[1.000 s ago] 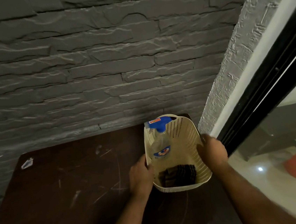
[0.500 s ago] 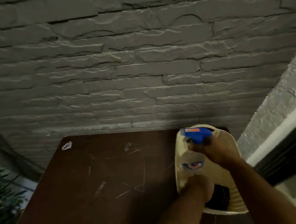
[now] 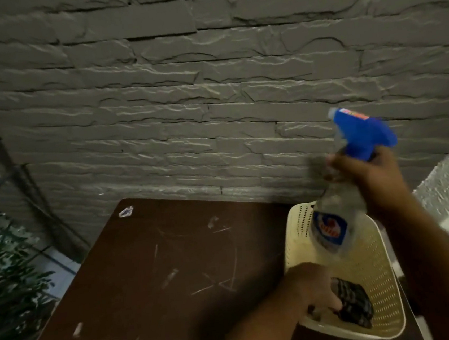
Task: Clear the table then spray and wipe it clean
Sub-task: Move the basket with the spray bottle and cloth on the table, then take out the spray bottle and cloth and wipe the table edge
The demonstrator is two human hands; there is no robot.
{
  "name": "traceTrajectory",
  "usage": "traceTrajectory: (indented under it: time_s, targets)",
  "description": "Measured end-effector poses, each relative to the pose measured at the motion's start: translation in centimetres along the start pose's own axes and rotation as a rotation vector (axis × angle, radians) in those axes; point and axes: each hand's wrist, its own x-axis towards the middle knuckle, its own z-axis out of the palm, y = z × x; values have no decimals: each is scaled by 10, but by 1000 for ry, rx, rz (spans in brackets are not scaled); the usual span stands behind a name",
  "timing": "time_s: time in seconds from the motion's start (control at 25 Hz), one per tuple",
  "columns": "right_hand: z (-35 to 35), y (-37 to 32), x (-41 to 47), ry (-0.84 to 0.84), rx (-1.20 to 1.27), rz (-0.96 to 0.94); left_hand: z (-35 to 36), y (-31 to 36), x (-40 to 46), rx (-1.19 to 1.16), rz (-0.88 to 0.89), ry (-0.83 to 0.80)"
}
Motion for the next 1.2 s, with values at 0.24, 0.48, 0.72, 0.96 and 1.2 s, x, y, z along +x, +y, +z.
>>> traceTrajectory:
  time_s: [0.24, 0.48, 0.72, 0.96, 1.2]
  targets:
    - [72, -47, 27, -250, 126, 20, -38, -96, -129, -633, 7, 308]
    - [236, -11, 18, -367, 43, 215, -13, -257, -239, -1024, -357, 633]
    - [355, 92, -3, -434, -291, 446, 14, -375, -286, -1295, -548, 1008]
    - [419, 116, 14, -407, -358, 465, 5, -432, -298, -1382, -611, 1138]
    - [417, 126, 15, -350, -379, 554, 5, -459, -303, -1425, -616, 1145]
